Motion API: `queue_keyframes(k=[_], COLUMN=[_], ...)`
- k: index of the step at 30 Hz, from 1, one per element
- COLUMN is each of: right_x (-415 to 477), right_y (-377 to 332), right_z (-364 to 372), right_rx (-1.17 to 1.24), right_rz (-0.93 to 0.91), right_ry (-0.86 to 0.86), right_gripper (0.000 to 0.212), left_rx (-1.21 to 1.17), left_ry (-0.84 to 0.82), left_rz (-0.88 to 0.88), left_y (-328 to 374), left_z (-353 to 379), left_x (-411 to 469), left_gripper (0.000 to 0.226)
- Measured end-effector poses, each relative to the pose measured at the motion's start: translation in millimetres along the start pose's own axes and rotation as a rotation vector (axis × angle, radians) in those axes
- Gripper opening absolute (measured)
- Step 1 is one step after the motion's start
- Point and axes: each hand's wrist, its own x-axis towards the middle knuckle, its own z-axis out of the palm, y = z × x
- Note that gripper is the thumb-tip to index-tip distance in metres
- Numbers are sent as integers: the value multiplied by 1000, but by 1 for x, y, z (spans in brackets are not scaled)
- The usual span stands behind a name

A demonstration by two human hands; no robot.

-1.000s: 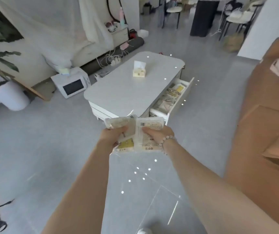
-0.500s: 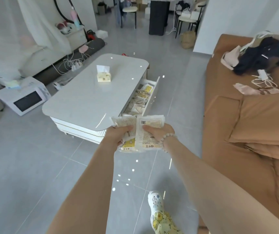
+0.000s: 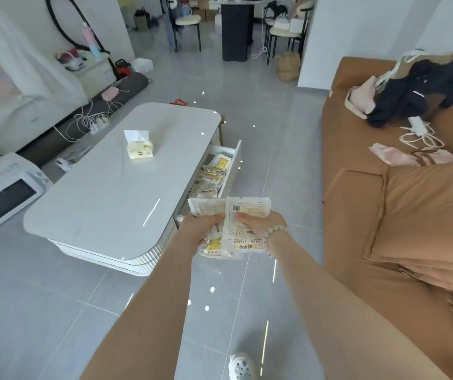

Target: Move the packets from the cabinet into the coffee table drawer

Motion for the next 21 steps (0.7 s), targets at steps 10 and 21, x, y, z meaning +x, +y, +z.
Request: queue_keyframes(k=[10,21], right_x=[82,189], right_y=[-40,-87], right_z=[1,16], right_rx=[-56,-46], right_rz=[10,18], right_ry=[-48,18], right_gripper=[27,22], left_rx=[-3,-19], left_ry=[-6,-15], left_rz=[36,-6], left_y=[50,109], left_z=[16,21], left_x=[65,170], left_gripper=[16,30])
